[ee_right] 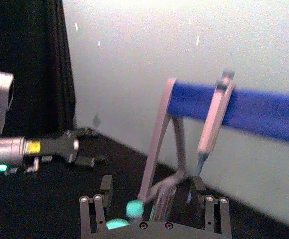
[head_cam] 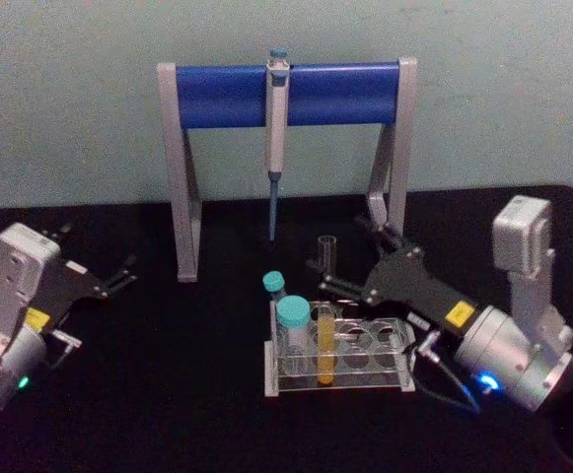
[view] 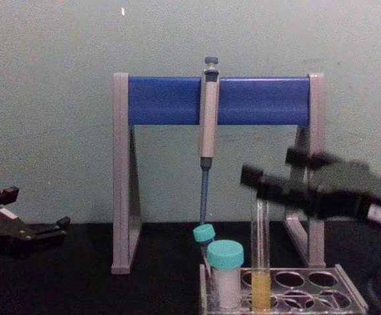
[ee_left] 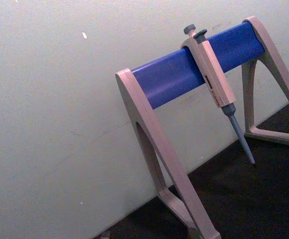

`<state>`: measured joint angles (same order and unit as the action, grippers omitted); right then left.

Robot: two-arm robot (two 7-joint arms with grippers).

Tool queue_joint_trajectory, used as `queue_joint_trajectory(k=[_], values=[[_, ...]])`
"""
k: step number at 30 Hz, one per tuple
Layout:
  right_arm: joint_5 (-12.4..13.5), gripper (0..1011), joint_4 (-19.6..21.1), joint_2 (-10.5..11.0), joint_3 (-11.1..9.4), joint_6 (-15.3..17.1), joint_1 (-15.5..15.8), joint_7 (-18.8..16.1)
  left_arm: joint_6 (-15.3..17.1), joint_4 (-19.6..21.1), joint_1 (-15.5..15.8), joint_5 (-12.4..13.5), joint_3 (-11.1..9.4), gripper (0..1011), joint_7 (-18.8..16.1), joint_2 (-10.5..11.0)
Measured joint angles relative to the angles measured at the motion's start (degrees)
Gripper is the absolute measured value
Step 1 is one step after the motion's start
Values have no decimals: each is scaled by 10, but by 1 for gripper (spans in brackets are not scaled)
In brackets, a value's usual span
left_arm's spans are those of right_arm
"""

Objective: Pick up the test tube from the test tube rack, shake it, then place it back into the test tube rack.

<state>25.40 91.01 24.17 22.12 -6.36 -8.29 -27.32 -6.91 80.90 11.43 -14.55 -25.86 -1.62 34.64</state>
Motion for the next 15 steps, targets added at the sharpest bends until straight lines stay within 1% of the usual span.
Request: queue_joint_trajectory(k=[3,4,5,6,7,8,11,13,15], values=[[-8,1000,21,3,-12,-15,3,9,0,0,0,0,0,1001,0,0],[-14,1000,31,5,-20,-23,7,17,0,0,0,0,0,1001,0,0],[-14,1000,31,5,-20,-23,7,17,0,0,0,0,0,1001,0,0],[-22,1000,39,5,-28,-30,11,29,0,0,0,0,0,1001,0,0],[-26,1000,43,4,-32,-33,13,34,0,0,0,0,0,1001,0,0],[-38,1000,49,3,-42,-38,19,52,0,0,0,0,0,1001,0,0],[-59,1000,57,-1,-57,-42,28,81,0,0,0,0,0,1001,0,0],[-89,1000,61,-10,-75,-43,40,126,0,0,0,0,0,1001,0,0],[-100,1000,61,-15,-83,-40,45,144,0,0,0,0,0,1001,0,0]])
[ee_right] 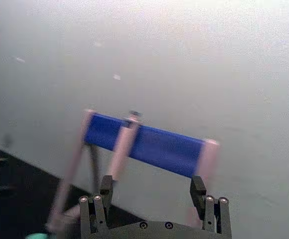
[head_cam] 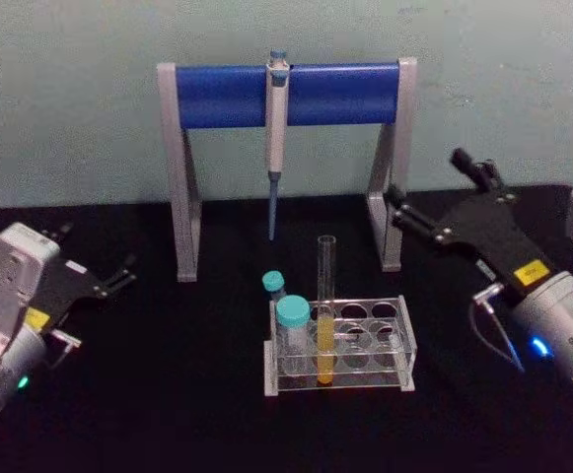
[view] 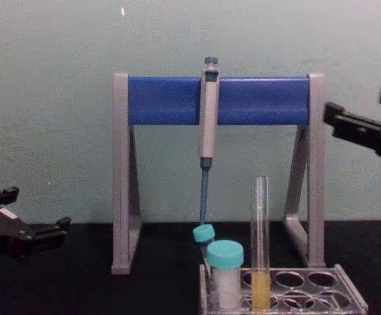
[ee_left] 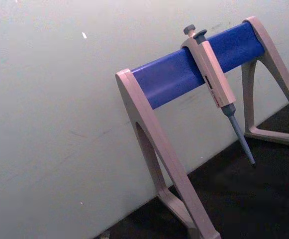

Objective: Pick up the test tube from the test tube rack, shake it, then place it back into the test tube rack.

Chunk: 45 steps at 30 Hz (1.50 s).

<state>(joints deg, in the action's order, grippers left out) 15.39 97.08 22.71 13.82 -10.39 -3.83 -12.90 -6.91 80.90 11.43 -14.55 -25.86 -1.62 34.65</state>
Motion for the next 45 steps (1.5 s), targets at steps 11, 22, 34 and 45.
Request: queue_joint_trajectory(k=[11,22,34,45], values=[[-57,1000,-43,-34,-20,34,16,73,0,0,0,0,0,1001,0,0],[-97,1000,-105,-64,-24,65,21,102,0,0,0,0,0,1001,0,0],[-121,1000,-150,-81,-24,84,18,99,0,0,0,0,0,1001,0,0],[-127,1000,-157,-86,-27,87,17,95,0,0,0,0,0,1001,0,0]])
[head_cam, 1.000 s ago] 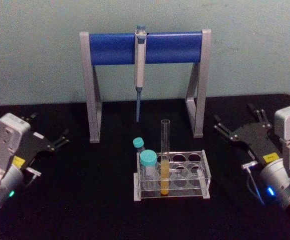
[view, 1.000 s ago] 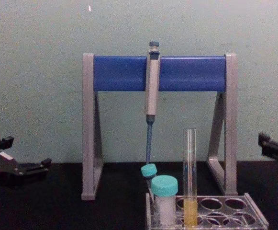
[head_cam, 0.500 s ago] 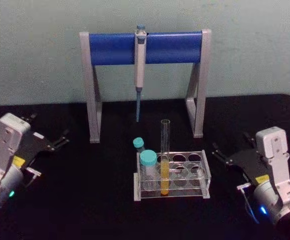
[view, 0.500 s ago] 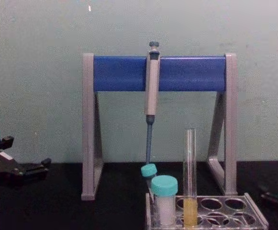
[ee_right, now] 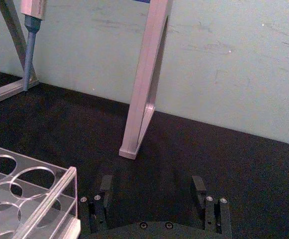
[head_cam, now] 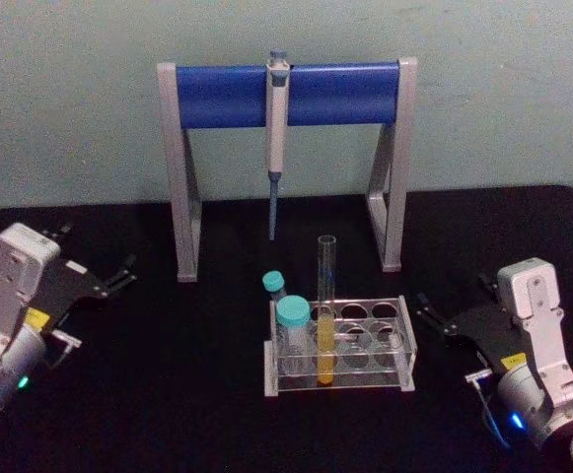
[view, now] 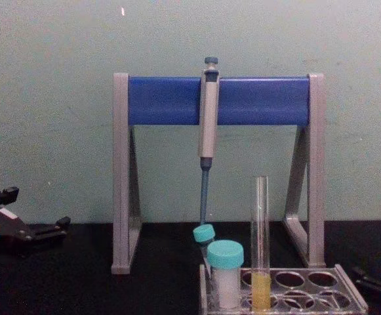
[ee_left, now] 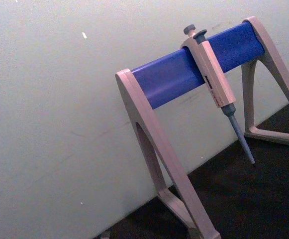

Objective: Pick up the test tube from the test tube rack, shake it, then place it back into the test tube rack.

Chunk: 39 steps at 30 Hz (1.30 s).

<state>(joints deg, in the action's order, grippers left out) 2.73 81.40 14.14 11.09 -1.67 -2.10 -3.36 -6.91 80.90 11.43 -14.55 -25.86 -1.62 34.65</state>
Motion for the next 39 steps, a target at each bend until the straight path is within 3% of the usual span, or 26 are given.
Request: queue_joint_trajectory(k=[39], values=[[2,1000,3,2,1,-2,0,0,0,0,0,0,0,1001,0,0]])
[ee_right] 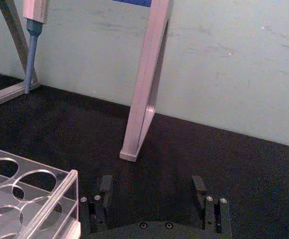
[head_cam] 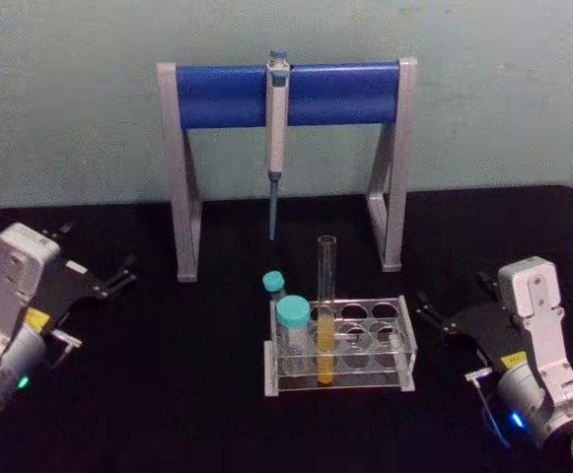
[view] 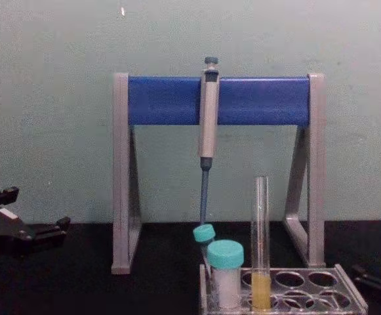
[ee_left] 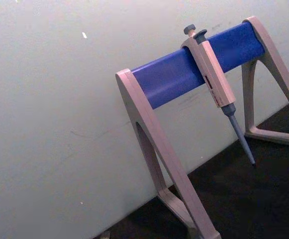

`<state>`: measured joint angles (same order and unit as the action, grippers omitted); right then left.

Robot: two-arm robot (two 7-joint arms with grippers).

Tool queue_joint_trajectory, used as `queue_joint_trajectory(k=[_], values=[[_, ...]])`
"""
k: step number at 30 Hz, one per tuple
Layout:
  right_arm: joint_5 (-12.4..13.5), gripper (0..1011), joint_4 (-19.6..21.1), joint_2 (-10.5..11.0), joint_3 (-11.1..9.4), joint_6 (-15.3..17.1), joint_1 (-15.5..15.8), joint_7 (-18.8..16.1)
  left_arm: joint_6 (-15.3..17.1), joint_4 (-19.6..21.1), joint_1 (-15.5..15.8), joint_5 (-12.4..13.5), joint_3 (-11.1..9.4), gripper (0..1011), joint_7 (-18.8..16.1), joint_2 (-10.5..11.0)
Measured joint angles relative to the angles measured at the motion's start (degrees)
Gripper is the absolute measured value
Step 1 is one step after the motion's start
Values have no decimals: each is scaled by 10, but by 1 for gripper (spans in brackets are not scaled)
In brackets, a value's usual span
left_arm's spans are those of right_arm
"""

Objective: Pick up the test tube from the test tube rack, shake it, then place it back into the test tube rack.

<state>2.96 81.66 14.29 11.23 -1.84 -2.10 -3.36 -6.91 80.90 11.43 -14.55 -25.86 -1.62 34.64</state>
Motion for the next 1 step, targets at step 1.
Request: queue_joint_trajectory(k=[1], values=[[0,1000,0,0,0,0,0,0,0,0,0,0,0,1001,0,0]])
